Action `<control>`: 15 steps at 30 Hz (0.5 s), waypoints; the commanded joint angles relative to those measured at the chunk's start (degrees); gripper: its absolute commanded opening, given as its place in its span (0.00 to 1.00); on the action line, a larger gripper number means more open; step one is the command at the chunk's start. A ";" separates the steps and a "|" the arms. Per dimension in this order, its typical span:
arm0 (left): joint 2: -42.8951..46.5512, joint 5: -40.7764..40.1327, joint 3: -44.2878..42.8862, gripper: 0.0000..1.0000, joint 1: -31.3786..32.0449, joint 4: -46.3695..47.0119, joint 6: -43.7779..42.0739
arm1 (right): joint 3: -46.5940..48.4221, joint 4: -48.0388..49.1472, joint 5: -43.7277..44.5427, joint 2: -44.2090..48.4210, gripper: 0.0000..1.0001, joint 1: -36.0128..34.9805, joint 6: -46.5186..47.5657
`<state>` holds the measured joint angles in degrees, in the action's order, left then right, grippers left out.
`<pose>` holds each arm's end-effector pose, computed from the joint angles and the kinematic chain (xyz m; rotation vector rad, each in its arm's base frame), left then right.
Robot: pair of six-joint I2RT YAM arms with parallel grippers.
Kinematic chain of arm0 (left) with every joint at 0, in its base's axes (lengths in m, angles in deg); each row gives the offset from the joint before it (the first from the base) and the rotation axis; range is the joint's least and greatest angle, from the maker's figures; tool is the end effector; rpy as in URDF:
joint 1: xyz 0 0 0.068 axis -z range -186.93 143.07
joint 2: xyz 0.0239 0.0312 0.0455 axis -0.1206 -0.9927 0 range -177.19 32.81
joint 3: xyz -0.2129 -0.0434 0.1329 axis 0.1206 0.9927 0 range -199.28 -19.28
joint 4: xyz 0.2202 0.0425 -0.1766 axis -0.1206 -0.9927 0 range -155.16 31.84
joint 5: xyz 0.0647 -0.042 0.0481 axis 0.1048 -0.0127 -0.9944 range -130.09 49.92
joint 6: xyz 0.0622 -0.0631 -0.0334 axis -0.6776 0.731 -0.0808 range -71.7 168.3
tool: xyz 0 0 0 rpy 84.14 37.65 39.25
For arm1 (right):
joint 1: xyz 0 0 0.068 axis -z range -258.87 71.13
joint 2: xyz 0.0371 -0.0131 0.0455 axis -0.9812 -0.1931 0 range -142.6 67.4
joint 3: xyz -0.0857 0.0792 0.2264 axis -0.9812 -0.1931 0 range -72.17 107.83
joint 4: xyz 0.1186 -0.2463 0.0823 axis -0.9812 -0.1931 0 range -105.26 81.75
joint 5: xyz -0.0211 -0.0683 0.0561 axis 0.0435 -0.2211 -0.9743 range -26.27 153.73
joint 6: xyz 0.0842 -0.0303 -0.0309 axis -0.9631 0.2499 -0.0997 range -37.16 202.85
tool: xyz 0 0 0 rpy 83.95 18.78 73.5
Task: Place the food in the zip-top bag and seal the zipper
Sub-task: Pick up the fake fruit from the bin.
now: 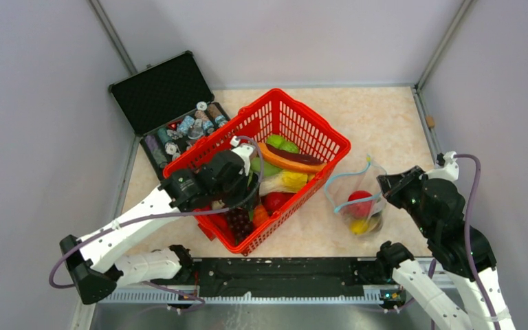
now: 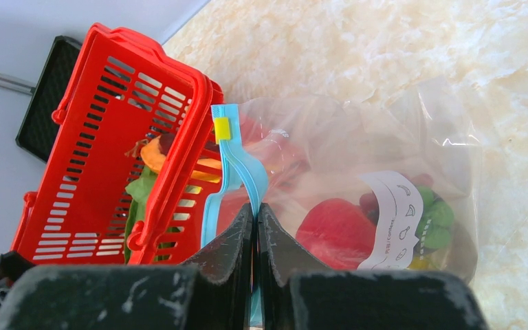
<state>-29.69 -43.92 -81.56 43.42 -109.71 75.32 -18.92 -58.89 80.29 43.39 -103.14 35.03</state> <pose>0.1805 -0.2089 0.2647 0.4842 2.4919 -0.4833 0.1449 0.0386 0.3409 0.5899 1.8783 0.5559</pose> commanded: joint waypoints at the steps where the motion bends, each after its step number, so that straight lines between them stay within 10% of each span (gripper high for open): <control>1: 3.70 -2.15 -2.03 0.26 0.10 7.97 -0.59 | 0.28 1.97 1.20 0.88 0.04 -0.48 -0.40; 15: 11.21 7.49 2.51 0.27 0.11 40.74 -3.30 | 0.25 2.18 0.34 1.12 0.04 -0.50 -1.11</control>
<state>-17.51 -44.53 -79.99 43.42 -87.61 73.49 -18.92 -59.08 80.29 43.61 -103.14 34.66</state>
